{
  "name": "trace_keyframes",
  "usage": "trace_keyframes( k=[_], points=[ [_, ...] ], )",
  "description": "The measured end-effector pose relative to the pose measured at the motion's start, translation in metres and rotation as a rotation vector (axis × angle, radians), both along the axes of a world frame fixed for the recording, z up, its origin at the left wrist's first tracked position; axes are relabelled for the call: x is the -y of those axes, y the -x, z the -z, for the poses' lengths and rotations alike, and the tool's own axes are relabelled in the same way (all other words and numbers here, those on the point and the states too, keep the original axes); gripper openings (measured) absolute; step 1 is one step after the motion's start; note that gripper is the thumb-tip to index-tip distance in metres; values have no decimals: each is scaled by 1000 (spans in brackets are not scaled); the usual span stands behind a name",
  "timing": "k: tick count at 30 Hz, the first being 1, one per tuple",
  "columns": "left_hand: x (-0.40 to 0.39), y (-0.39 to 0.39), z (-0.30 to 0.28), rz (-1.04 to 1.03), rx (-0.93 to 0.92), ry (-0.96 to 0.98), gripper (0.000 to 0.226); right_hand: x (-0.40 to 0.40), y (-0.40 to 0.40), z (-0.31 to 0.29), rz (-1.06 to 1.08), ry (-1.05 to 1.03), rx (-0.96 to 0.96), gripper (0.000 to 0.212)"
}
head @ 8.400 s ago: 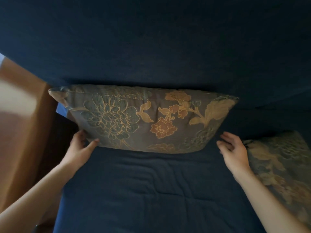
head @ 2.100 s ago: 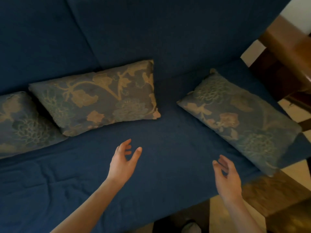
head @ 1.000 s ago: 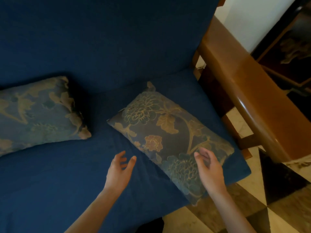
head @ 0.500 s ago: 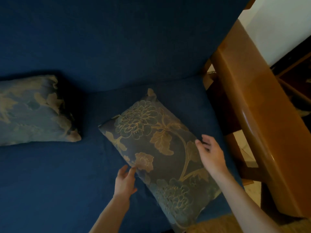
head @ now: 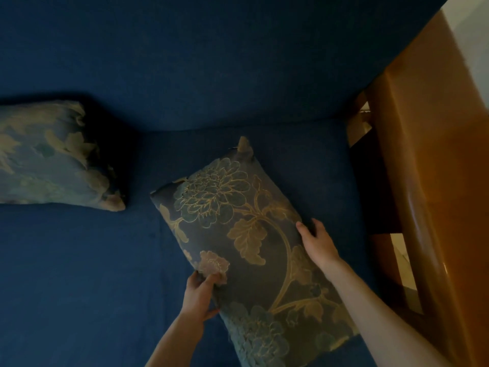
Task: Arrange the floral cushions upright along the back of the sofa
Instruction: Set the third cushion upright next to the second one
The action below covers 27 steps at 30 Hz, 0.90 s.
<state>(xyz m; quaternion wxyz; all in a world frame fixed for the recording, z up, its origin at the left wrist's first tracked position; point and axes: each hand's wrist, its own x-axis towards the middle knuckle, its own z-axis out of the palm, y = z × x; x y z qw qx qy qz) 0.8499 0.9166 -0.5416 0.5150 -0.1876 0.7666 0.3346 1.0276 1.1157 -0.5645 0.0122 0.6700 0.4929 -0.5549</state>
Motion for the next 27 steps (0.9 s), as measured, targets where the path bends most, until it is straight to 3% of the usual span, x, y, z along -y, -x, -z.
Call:
trace_keyframes(
  k=[8,16,21,27],
  points=[
    [-6,-7,0,-266,145,7,51,4,20,-11,-124,-13,11,59],
    [-9,-22,-5,-476,254,-45,52,-10,45,-36,-378,-207,82,51],
    [-24,-31,-8,-588,298,-133,38,-31,74,-59,-546,-360,94,40],
    [-58,-27,-15,-735,329,-336,13,-62,117,-89,-736,-535,73,43]
  ],
)
